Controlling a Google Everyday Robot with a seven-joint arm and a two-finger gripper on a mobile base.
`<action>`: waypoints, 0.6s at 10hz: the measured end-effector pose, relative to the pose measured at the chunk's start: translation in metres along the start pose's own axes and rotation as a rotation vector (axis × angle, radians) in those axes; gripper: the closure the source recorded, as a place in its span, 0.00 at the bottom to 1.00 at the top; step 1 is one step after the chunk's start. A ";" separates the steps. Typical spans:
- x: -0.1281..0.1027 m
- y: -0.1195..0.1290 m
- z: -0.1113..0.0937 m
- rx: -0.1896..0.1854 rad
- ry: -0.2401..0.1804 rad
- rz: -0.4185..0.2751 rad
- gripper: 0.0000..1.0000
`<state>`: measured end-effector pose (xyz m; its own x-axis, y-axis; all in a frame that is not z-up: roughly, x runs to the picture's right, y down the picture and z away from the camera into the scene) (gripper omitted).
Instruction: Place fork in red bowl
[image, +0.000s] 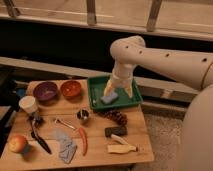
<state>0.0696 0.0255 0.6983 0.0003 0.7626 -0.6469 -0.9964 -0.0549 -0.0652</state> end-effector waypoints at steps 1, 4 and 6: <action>-0.002 0.013 0.000 0.012 -0.019 -0.033 0.23; -0.003 0.068 0.000 0.024 -0.072 -0.146 0.23; 0.003 0.117 0.000 0.008 -0.111 -0.237 0.23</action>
<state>-0.0469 0.0214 0.6887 0.2252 0.8198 -0.5265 -0.9702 0.1389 -0.1987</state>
